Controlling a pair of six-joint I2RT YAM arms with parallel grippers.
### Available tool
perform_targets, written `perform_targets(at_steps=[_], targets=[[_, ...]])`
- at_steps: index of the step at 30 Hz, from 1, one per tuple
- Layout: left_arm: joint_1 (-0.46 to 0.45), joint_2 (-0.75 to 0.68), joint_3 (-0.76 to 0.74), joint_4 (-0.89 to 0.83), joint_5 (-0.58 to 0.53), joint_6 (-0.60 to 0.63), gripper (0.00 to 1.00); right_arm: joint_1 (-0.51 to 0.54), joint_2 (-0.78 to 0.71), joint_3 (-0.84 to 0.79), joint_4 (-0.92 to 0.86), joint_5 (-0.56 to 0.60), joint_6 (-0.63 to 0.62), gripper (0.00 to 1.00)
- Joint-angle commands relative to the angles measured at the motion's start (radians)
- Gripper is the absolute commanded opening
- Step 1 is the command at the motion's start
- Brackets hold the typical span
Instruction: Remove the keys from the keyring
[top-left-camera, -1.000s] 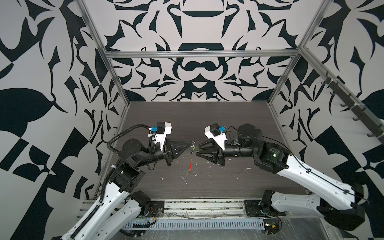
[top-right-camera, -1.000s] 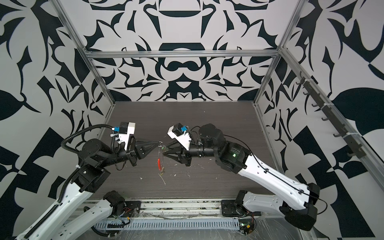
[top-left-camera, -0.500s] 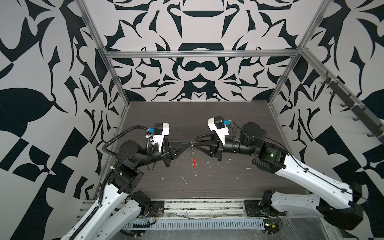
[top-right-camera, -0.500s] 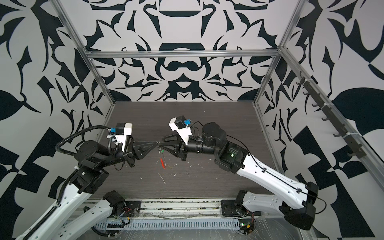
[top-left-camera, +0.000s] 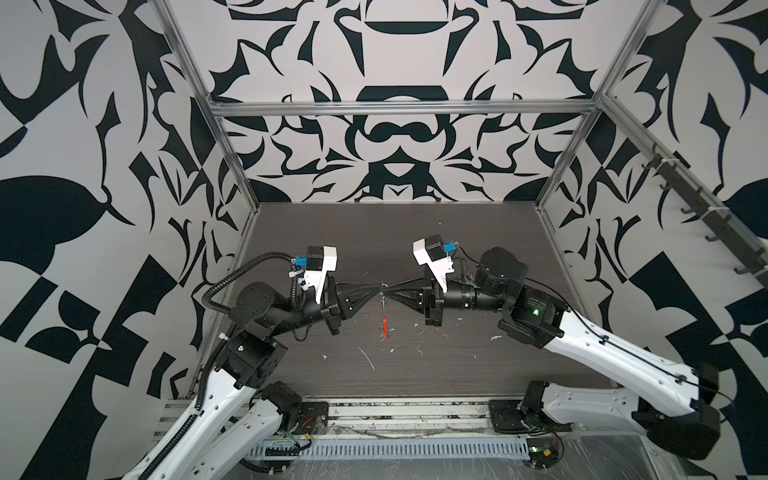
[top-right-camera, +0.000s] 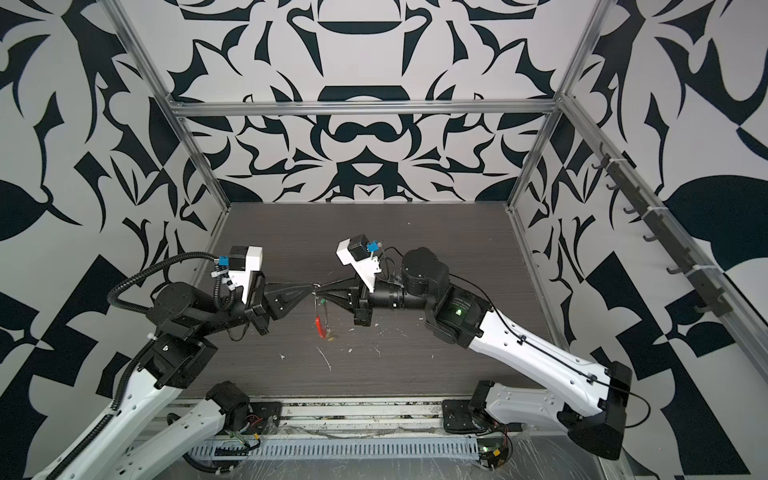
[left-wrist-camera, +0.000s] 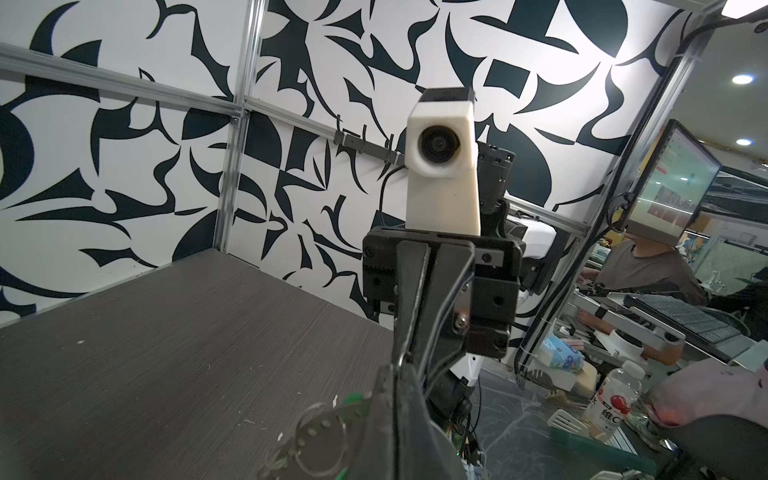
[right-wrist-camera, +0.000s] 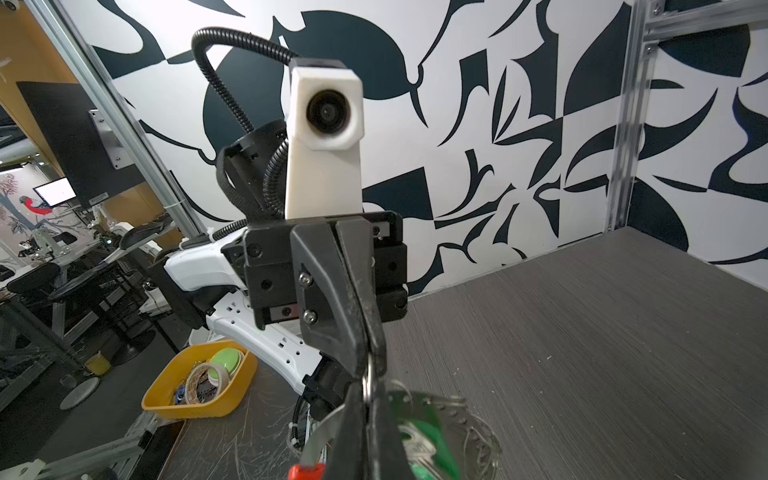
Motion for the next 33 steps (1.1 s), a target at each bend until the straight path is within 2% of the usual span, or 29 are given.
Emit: perform_targets(at_steps=[1, 4, 6, 7, 8, 10, 15, 20, 24, 30, 33], targets=[[-0.001, -0.009, 0.001, 0.030, -0.004, -0.001, 0.00, -0.027, -0.031, -0.007, 0.054, -0.057, 0.026, 0.00], [0.000, -0.010, 0.019, -0.025, -0.020, 0.009, 0.01, -0.079, -0.039, 0.005, 0.015, -0.105, 0.040, 0.00], [-0.001, -0.009, 0.043, -0.091, -0.027, 0.025, 0.26, -0.115, -0.039, 0.029, -0.048, -0.138, 0.034, 0.00], [-0.001, -0.005, 0.060, -0.129, -0.023, 0.034, 0.36, -0.131, -0.030, 0.055, -0.092, -0.168, 0.027, 0.00], [-0.001, 0.002, 0.079, -0.167, -0.015, 0.043, 0.40, -0.146, -0.019, 0.083, -0.142, -0.194, 0.012, 0.00], [-0.001, 0.024, 0.118, -0.245, 0.017, 0.061, 0.43, -0.159, 0.006, 0.143, -0.263, -0.220, -0.035, 0.00], [-0.001, 0.121, 0.215, -0.397, 0.124, 0.096, 0.42, -0.161, 0.068, 0.273, -0.483, -0.240, -0.145, 0.00], [-0.001, 0.201, 0.299, -0.512, 0.175, 0.134, 0.32, -0.161, 0.124, 0.376, -0.644, -0.258, -0.217, 0.00], [-0.001, 0.231, 0.330, -0.554, 0.199, 0.155, 0.29, -0.161, 0.151, 0.422, -0.714, -0.258, -0.247, 0.00], [-0.001, 0.261, 0.348, -0.571, 0.227, 0.158, 0.15, -0.161, 0.177, 0.461, -0.755, -0.244, -0.261, 0.00], [-0.001, 0.275, 0.352, -0.571, 0.231, 0.157, 0.13, -0.160, 0.186, 0.475, -0.763, -0.242, -0.264, 0.00]])
